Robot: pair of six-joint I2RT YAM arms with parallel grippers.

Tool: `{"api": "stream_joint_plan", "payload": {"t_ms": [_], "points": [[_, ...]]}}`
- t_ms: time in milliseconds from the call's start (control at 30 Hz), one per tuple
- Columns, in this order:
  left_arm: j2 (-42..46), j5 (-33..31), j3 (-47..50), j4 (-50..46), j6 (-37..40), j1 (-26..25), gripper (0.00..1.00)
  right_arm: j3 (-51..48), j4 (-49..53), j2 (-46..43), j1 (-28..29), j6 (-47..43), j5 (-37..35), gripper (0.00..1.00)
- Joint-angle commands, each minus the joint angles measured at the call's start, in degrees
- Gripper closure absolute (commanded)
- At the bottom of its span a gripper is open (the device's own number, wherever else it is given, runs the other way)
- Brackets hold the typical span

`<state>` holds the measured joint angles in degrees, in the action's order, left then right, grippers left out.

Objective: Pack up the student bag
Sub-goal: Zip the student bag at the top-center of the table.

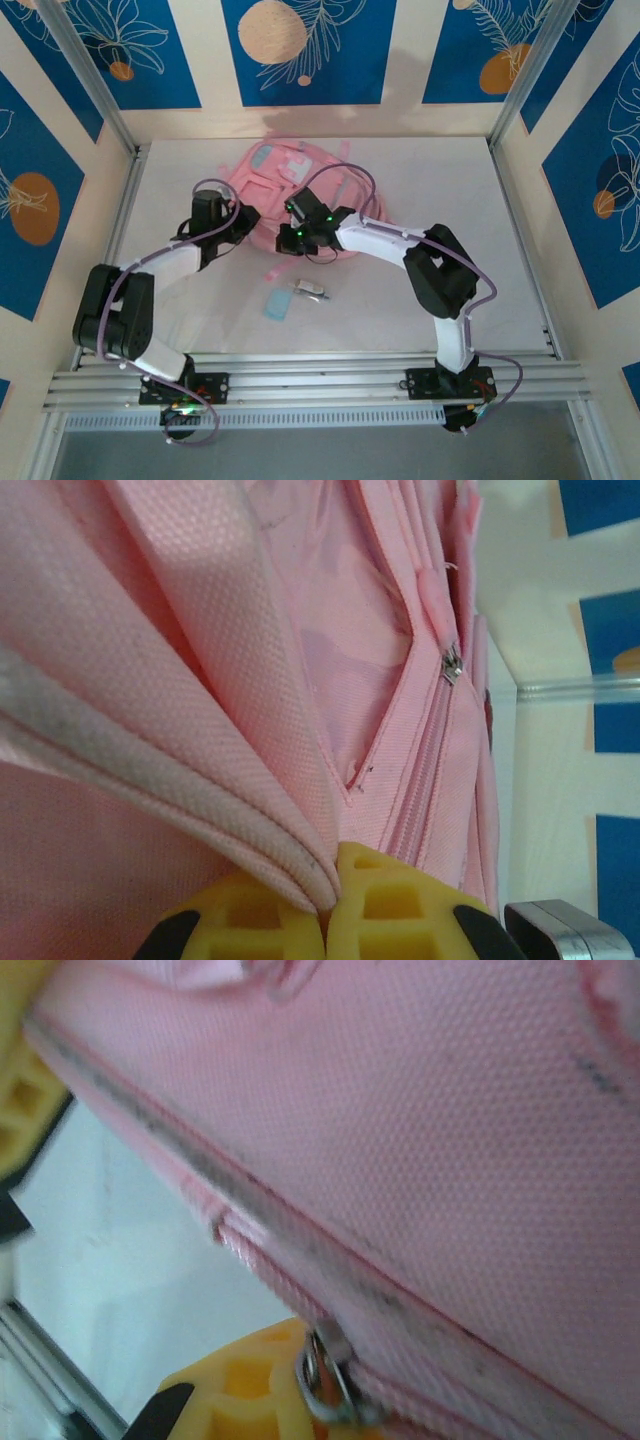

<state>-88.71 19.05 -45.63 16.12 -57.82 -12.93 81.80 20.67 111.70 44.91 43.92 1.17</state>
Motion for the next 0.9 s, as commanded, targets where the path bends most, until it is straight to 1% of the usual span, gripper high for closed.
{"api": "stream_joint_plan", "payload": {"t_ms": [0, 133, 367, 467, 633, 733, 800, 867], "points": [[-1.38, -4.18, -5.0, 4.42, 5.13, 3.51, 1.0, -3.57, 27.1, -4.43, -2.95, -8.33, 1.09, 1.0], [-2.5, -4.87, -5.96, 4.01, 5.29, 4.27, 1.0, -5.35, 32.18, -7.38, -6.69, -11.06, 1.29, 1.0], [-4.72, -5.86, -7.42, 4.14, 5.0, 4.65, 1.0, -8.51, 35.25, -12.36, -12.47, -13.96, 4.33, 1.0], [-5.86, -6.13, -8.53, 3.96, 4.62, 5.08, 1.0, -9.96, 35.85, -13.79, -13.66, -14.61, 5.46, 1.0], [-7.73, -6.0, -11.13, 3.63, 4.63, 5.76, 1.0, -12.64, 35.93, -14.34, -13.92, -15.66, 6.43, 1.0], [-9.59, -4.7, -14.66, 1.89, 5.96, 6.57, 1.0, -13.7, 37.59, -14.29, -14.68, -16.61, 4.03, 1.0], [-11.6, -3.73, -18.67, -0.95, 7.98, 7.16, 1.0, -14.21, 38.76, -14.68, -15.56, -16.96, 2.2, 1.0], [-14.08, -3.11, -22.79, -3.58, 9.86, 7.66, 1.0, -14.8, 39.19, -15.38, -16.28, -16.79, 2.16, 1.0]]}}
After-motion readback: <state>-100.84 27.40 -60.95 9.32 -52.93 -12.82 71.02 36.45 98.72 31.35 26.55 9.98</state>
